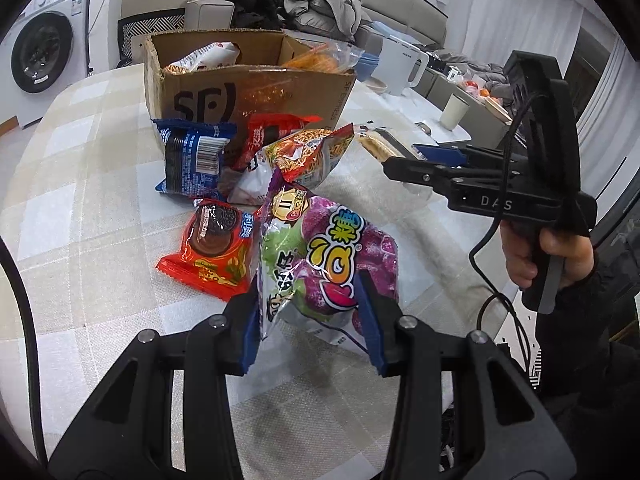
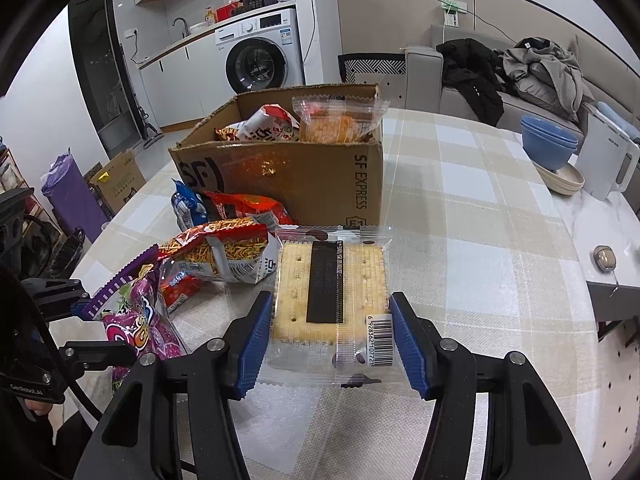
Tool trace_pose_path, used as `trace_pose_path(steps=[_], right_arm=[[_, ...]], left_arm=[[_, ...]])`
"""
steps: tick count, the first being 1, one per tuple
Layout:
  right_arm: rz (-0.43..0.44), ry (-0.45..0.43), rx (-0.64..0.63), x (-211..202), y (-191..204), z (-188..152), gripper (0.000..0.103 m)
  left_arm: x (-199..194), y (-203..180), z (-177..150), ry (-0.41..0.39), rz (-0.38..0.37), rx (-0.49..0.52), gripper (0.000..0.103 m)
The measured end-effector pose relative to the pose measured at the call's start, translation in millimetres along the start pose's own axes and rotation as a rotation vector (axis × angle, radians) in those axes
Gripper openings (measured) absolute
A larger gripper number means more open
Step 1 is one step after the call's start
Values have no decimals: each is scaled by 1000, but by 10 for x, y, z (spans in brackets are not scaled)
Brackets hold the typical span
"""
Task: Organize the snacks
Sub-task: 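Lift both held packs and carry them over the cardboard box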
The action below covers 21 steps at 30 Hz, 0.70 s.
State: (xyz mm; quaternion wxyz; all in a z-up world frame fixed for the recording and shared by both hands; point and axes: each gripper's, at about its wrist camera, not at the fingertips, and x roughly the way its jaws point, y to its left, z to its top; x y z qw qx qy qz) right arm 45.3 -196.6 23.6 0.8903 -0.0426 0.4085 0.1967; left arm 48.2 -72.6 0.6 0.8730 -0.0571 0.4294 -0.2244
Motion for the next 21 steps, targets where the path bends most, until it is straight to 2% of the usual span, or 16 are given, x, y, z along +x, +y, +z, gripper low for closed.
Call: trace_pose_path(steps=[7,21], right_arm=[[3,-25,-7,-118,36,21,59],[4,-52,-16,-244,59,57,59]], left_arm=[[-62,-28,48,-25,-7,-8,39],[-47,-173,37,-2,-39,39,39]])
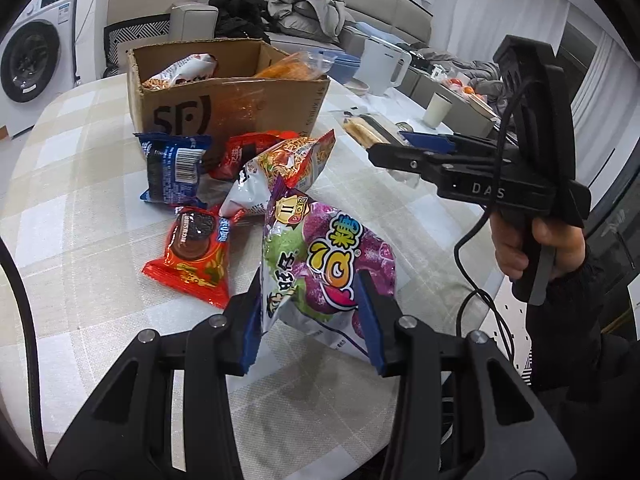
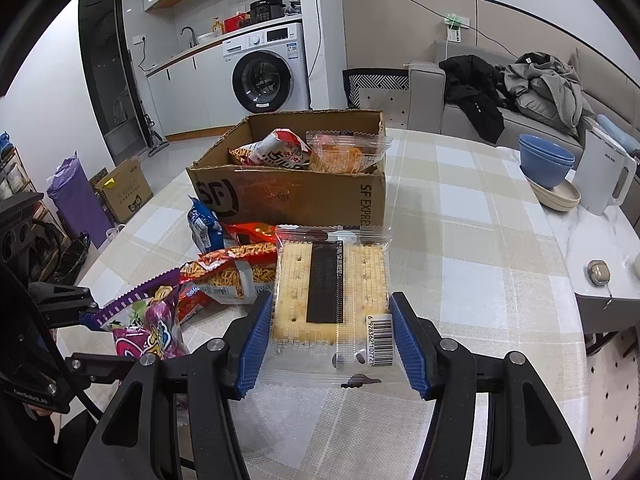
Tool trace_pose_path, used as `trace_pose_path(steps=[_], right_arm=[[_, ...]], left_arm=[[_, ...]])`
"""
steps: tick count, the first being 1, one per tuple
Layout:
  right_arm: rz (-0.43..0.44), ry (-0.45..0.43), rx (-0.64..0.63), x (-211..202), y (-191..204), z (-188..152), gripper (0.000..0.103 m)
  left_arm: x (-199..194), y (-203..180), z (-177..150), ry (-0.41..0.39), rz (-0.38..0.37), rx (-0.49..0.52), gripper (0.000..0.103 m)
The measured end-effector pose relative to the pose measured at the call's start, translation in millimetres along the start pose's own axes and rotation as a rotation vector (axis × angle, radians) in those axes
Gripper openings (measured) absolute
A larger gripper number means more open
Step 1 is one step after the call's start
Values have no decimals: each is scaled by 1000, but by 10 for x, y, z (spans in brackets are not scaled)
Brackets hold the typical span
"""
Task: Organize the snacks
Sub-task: 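Lift both held packs and carry them over the cardboard box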
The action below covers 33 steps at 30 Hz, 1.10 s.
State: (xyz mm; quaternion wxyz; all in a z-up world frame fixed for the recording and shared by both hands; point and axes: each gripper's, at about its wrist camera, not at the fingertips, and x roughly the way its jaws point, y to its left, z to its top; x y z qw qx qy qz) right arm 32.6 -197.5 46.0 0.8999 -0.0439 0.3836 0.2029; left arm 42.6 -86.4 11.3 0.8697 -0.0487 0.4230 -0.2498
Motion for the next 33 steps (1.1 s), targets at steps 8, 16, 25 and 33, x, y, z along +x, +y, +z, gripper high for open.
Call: trace_pose_path(steps=[8,16,25,33], right_arm=[[2,-24,-2,-101,-13,29,59],[0,-39,-3,-154,-4,50,59],[15,-62,-4,-220,21,74,59],[37,-90,-8,-291,48,110,59]], left_arm=[[-101,-90,10,-19,-33,22,39],[-309,-125,35,-69,-29,26,39],[-503,12,144,-145,30,-15,39],[-683,176,296,-231,69,-60,39]])
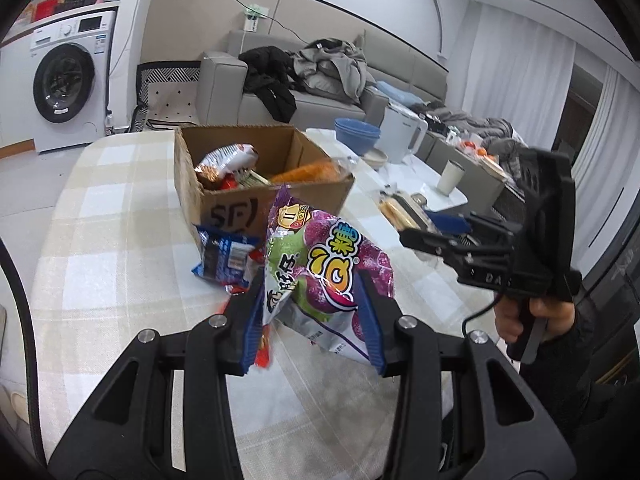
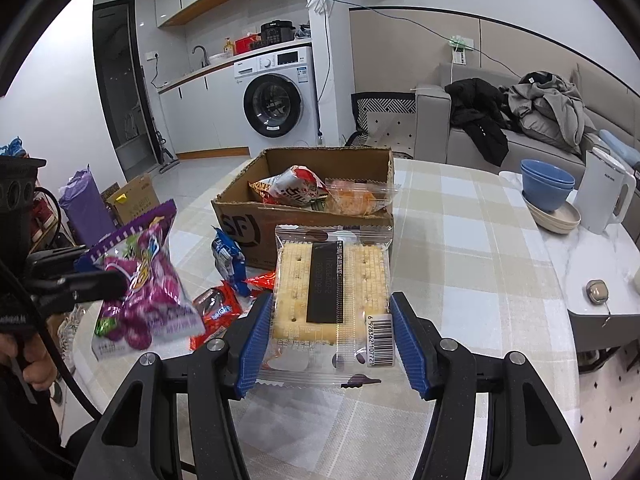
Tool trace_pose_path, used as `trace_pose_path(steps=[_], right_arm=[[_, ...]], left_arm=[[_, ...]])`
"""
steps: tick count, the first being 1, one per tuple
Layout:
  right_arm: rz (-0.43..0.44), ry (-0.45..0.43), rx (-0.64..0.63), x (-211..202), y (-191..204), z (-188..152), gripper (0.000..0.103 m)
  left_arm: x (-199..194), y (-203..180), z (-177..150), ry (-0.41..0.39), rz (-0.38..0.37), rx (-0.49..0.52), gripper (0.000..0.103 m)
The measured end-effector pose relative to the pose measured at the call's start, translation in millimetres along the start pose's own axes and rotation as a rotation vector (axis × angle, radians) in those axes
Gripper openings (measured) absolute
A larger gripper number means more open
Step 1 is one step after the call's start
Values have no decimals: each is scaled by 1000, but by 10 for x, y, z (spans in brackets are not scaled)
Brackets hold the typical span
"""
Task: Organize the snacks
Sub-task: 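Lift both held packs and carry them over the cardboard box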
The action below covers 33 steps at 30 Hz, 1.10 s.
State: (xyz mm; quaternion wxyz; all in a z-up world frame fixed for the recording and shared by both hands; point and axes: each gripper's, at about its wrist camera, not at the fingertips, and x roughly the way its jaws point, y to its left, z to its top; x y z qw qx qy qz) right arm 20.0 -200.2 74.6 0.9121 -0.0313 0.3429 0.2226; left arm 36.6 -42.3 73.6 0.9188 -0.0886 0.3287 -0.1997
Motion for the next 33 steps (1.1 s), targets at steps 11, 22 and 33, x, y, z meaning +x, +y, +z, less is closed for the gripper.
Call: trace_pose_path(steps=[11,22,33], right_arm=[[12,-37,-6,-71,1,131,59],[16,-84,-15,-124,10,353,59],[10,-80,-10,51,-45,566,59]], left_arm=[[11,149,308,-50,77,-39,39],[154,179,615,-81,112,-48,39],[313,274,908,-104,133,-59,39]])
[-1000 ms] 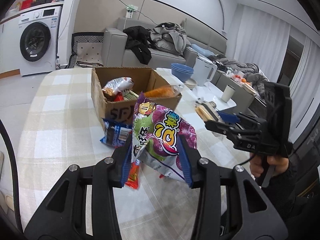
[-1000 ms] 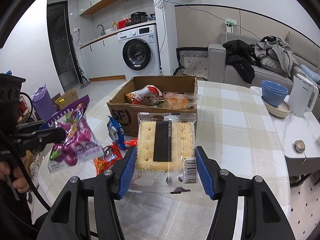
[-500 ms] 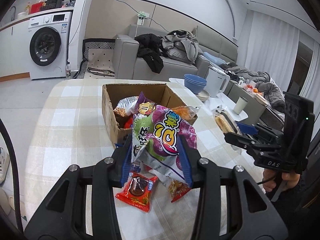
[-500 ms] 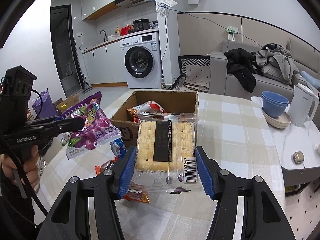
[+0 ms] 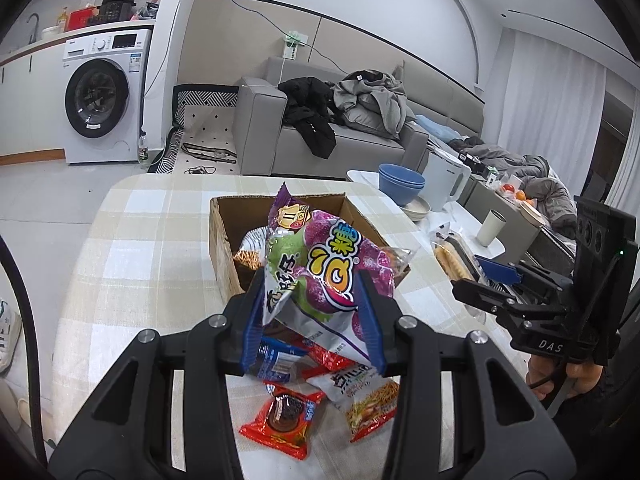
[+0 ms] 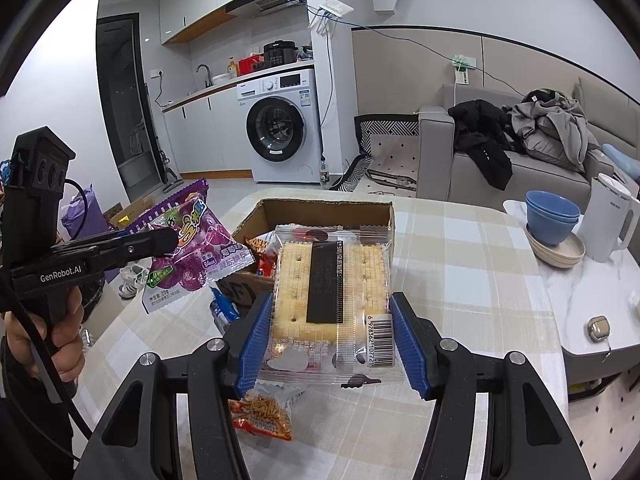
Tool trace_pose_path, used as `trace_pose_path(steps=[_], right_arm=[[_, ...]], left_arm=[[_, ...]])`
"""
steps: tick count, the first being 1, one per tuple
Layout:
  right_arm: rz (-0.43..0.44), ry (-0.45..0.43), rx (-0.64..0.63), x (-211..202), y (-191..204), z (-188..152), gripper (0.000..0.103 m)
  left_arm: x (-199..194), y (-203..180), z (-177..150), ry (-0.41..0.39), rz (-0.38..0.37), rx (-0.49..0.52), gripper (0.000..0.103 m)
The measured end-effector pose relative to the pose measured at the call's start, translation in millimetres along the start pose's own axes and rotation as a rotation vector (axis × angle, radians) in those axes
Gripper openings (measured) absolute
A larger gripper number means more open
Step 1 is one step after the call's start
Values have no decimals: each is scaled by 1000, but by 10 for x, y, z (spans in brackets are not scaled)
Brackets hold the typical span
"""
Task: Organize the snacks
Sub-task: 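Lift both held packs and carry them over the cardboard box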
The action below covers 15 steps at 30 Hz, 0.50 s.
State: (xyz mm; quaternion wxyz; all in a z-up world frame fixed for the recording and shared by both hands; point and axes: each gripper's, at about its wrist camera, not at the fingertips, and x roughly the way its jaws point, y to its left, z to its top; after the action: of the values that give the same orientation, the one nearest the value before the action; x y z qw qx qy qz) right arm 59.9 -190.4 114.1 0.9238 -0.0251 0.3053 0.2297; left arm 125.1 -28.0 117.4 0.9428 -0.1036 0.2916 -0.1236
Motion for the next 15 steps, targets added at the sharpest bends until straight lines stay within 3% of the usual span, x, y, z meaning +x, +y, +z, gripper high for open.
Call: trace_pose_path(steps=[15], right_arm=[[-12,-6,-13,231,3,272,59]], left_arm=[[367,138,335,-8,36,-8,39]])
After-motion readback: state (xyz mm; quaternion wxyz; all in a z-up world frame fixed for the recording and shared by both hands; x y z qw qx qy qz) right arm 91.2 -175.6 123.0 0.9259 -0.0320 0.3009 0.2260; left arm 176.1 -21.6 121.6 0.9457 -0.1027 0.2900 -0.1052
